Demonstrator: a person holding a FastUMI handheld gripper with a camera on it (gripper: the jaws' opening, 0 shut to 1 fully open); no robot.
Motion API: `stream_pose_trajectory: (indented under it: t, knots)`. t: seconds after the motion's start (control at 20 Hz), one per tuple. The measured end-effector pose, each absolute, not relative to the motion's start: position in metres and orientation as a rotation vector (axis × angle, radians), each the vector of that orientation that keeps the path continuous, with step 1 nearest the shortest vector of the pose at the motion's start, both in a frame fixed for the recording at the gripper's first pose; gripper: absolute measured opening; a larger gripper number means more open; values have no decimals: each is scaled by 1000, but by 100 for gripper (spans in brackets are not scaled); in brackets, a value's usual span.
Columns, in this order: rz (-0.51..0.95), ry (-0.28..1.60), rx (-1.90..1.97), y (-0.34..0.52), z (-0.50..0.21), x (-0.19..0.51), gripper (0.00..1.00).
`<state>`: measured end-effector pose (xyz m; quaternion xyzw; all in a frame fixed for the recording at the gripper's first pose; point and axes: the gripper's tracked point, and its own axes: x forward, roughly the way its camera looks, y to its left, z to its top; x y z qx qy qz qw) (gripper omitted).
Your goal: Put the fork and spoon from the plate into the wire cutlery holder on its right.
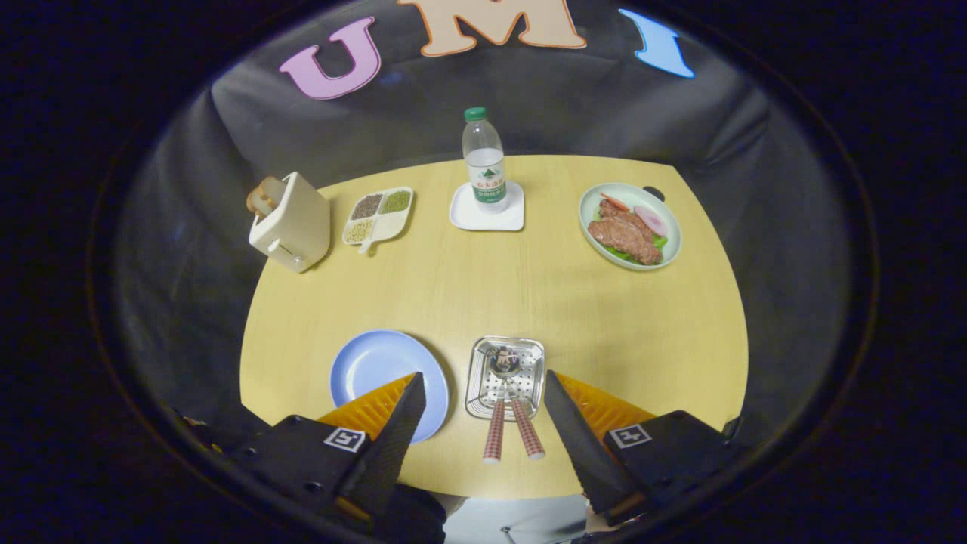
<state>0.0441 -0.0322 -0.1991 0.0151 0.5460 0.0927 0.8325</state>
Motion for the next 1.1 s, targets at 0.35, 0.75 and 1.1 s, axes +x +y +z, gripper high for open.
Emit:
stream_pose_trajectory:
  t: [0.35, 0.75, 1.1]
  knots:
    - [171, 725, 98, -6, -129, 70, 100]
    - [43, 323, 21, -6, -48, 74, 100]
    - [-38, 207, 22, -7, -37, 45, 100]
